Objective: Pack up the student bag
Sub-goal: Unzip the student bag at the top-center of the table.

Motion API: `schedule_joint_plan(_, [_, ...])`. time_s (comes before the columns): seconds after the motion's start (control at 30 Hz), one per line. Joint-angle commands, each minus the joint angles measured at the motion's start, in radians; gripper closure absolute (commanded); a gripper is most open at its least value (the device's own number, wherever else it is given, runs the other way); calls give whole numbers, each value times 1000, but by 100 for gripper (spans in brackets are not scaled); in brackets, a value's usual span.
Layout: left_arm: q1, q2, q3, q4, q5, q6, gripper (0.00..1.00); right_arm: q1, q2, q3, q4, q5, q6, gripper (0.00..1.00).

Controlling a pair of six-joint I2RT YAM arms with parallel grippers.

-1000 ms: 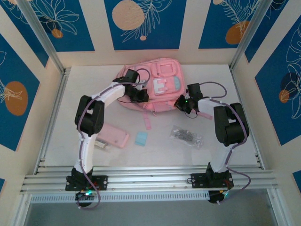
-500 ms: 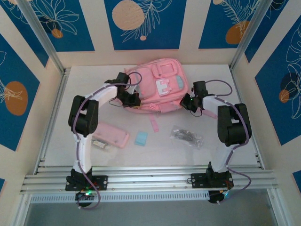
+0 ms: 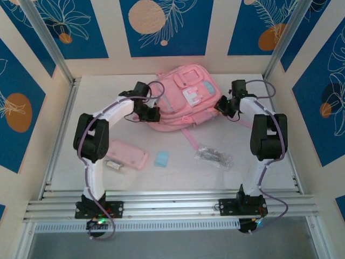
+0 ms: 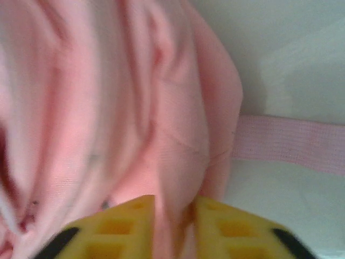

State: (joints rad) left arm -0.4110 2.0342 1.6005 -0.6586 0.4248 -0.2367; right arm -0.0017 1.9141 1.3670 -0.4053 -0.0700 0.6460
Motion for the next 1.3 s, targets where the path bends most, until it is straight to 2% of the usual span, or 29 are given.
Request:
schedule_joint_plan(0.0, [-49,-36,62,3,111,-45,100,6,-114,-6,1,-24,28,48])
schedule_joint_plan(0.1, [-84,-42,105,47,162,-86,100,50,-253,-120,23,-80,79,36])
schedule_joint_plan(0.23, [-121,-43,147,110,203,-143,100,135,-417,-278,72,-117,191,34])
schedule_joint_plan(0.33, [-155,-37,181,116,203,-151,100,190,-495,-380,182,-153,312,34])
schedule_joint_plan(0.47, [-192,-46,178,143,212,-168,100,253,-504,-443,292,-131,430,34])
schedule_joint_plan(0.63, [-218,-61,137,159,215,-176,100,270,-405,-476,452,-128,517,35])
schedule_joint_plan(0.7, [-219,-76,111,167,223,-179,100,270,-355,-479,509,-125,541,40])
schedule_joint_plan(0.77, [-219,-105,65,180,214,-179,100,270,-305,-476,557,-128,569,53])
schedule_joint_plan(0.8, [-219,-119,46,184,207,-174,100,271,-285,-476,586,-133,571,62])
schedule_joint_plan(0.83, [-219,-129,28,179,197,-160,100,272,-264,-468,595,-136,571,77])
schedule_joint_plan(0.87, [-217,-135,16,163,183,-139,100,269,-248,-456,594,-149,561,87])
schedule_joint_plan(0.93, [-207,-136,1,120,146,-108,100,261,-234,-436,571,-167,524,100])
schedule_joint_plan(1.03, [-166,-149,-58,100,74,-95,100,247,-253,-434,514,-174,459,100])
schedule_joint_plan(1.27, [-23,-200,-166,110,-235,-50,100,207,-338,-419,298,-207,248,100])
